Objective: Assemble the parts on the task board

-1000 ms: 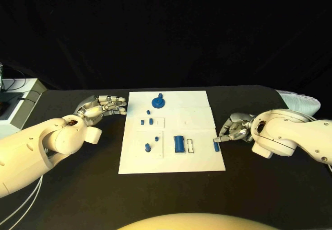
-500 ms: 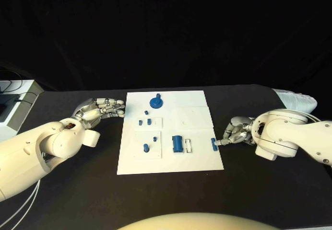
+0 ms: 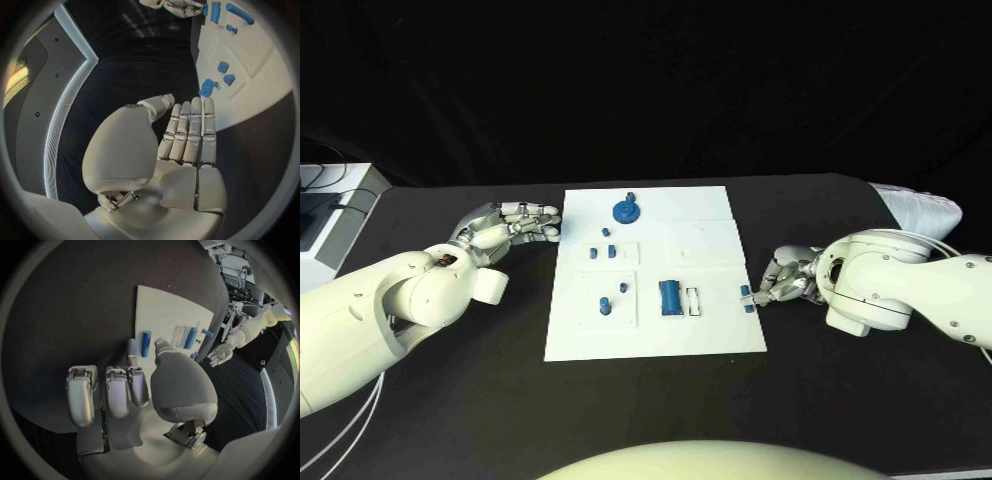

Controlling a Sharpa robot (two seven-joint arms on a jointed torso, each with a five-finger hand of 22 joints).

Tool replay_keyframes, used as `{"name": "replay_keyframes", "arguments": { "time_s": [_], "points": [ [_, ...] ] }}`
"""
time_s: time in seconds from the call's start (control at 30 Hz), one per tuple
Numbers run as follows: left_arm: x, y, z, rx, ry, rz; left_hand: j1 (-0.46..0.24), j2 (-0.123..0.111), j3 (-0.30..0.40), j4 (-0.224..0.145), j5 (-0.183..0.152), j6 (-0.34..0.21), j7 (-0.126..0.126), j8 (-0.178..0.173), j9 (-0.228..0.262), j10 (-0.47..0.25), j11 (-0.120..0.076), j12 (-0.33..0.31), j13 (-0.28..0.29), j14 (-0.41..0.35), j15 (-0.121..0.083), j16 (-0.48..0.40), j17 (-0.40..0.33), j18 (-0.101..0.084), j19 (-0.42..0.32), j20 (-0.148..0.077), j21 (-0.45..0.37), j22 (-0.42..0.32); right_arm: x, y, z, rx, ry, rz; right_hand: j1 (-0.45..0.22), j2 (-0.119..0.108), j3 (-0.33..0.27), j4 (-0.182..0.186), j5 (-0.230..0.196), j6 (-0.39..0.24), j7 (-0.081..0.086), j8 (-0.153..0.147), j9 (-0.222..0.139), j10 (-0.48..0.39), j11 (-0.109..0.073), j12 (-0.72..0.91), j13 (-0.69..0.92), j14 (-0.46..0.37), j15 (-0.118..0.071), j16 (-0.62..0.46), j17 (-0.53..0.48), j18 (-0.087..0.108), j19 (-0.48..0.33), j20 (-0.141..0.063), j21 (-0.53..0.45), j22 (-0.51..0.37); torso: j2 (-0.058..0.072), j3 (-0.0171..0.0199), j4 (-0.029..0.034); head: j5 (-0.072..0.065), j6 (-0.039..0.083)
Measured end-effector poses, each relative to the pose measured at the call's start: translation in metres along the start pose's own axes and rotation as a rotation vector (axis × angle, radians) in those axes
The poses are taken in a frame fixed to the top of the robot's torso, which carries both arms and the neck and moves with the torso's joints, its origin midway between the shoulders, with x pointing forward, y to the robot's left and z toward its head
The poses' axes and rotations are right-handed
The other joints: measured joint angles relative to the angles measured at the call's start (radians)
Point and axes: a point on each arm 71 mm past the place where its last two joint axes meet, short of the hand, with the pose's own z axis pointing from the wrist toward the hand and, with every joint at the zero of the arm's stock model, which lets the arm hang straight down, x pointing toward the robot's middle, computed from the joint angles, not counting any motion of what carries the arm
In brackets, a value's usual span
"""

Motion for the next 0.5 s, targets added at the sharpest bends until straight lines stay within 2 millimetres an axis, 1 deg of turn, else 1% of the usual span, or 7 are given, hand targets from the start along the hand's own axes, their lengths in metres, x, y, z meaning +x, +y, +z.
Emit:
{"name": "replay_keyframes", "arguments": {
  "time_s": [0.03,0.13,0.2,0.27,0.37,0.5],
  "points": [
    [0.0,0.0,0.0,0.0,0.0,0.0,0.0,0.0,0.0,0.0,0.0,0.0,0.0,0.0,0.0,0.0,0.0,0.0,0.0,0.0,0.0,0.0,0.0,0.0,0.0,0.0,0.0,0.0,0.001,0.002,0.001,-0.002,-0.001,-0.004,0.0,0.0,0.0,0.0,0.0,0.0,0.0,0.0,0.0,0.0,0.0,0.0,0.0,0.0,0.0,0.0,0.0,0.0,0.0,0.0,0.0,0.0,0.0,-0.0001,-0.0001,0.0,0.0],
    [0.0,0.0,0.0,0.0,0.0,0.0,0.0,0.0,0.0,0.0,0.0,0.0,0.0,0.0,0.0,0.0,0.0,0.0,0.0,0.0,0.0,0.0,0.0,0.0,0.0,0.0,0.0,0.0,0.003,0.006,0.002,-0.007,-0.007,-0.017,0.013,0.013,0.0,0.0,0.0,0.004,-0.004,0.004,0.002,0.0,0.0,0.0,0.0,0.0,0.0,0.0,0.0,0.0,0.0,0.0,0.004,0.0,0.0,0.0006,-0.0001,0.0,0.0],
    [0.0,0.0,0.0,0.0,0.0,0.0,0.0,0.0,0.0,0.0,0.0,0.0,0.0,0.0,0.0,0.0,0.0,0.0,0.0,0.0,0.0,0.0,0.0,0.0,0.0,0.0,0.0,0.0,0.003,0.007,0.004,-0.008,-0.013,-0.025,0.019,0.016,-0.003,-0.003,0.0,0.004,-0.004,0.007,0.003,0.0,0.0,0.0,0.0,0.0,0.0,0.0,0.0,0.0,0.0,0.0,0.004,0.0,0.0,0.0005,-0.0001,0.0,-0.001],
    [0.0,0.0,0.0,0.0,0.0,0.0,0.0,0.0,0.0,0.0,0.0,0.0,0.0,0.0,0.0,0.0,0.0,0.0,0.0,0.0,0.0,0.0,0.0,0.0,0.0,0.0,0.0,-0.001,0.004,0.009,0.005,-0.009,-0.019,-0.034,0.027,0.007,-0.004,-0.004,0.0,0.004,-0.004,0.008,0.007,0.0,0.0,0.0,0.0,0.0,0.0,0.0,0.0,0.0,0.0,0.0,0.004,0.0,0.0,0.0008,-0.0001,0.0,-0.001],
    [0.0,0.0,0.0,0.0,-0.001,0.0,0.0,0.0,0.0,0.0,0.0,0.0,0.0,0.0,0.0,0.0,0.0,0.0,0.0,0.0,0.0,0.0,0.0,0.0,0.0,0.0,0.0,-0.001,0.005,0.011,0.007,-0.011,-0.029,-0.046,0.051,0.011,-0.004,-0.004,0.0,0.006,-0.005,0.012,0.008,0.0,0.0,0.0,0.0,0.0,0.0,0.0,0.0,0.0,0.0,0.0,0.004,0.0,0.0,0.0012,-0.0001,0.001,-0.002],
    [0.0,0.0,0.0,0.0,-0.001,0.001,0.0,0.0,0.0,0.0,0.0,0.0,0.0,0.0,0.0,0.0,0.0,0.0,0.0,0.0,0.0,0.0,0.0,0.0,0.0,0.0,0.0,-0.001,0.006,0.013,0.007,-0.014,-0.04,-0.058,0.088,0.026,-0.002,-0.003,0.004,0.011,-0.003,0.016,0.008,0.004,-0.004,0.0,0.0,0.0,0.0,0.0,0.0,0.0,0.0,0.0,0.004,0.0,0.0,0.0012,-0.0007,0.002,-0.003]
  ]
}}
